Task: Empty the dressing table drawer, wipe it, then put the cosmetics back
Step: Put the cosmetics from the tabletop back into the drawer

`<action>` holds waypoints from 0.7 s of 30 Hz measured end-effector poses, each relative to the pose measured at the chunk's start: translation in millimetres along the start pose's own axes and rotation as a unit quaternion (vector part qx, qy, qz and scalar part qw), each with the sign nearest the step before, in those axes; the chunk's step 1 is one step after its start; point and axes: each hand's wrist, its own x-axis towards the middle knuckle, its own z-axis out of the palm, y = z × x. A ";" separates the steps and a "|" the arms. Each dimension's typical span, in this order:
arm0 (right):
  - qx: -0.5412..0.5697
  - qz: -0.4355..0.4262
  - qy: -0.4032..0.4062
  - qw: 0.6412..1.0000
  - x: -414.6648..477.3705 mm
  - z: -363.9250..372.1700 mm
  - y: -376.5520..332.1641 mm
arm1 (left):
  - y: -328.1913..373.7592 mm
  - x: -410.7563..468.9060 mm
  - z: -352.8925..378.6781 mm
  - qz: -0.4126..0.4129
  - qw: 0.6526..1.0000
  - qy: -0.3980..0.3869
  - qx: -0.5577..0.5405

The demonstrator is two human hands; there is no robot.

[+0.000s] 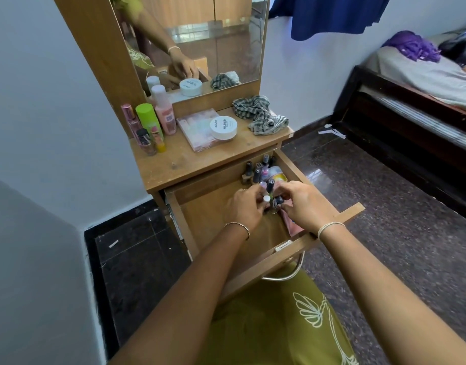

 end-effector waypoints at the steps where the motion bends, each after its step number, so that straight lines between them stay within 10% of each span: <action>1: -0.015 -0.002 0.003 1.000 -0.9 0.8 -0.9 | -0.2 0.4 0.5 -0.001 1.000 0.000 -0.002; 21: 0.026 0.019 0.001 0.999 -5.7 -3.7 -5.1 | -0.3 -10.5 -40.7 0.032 0.996 0.059 -0.058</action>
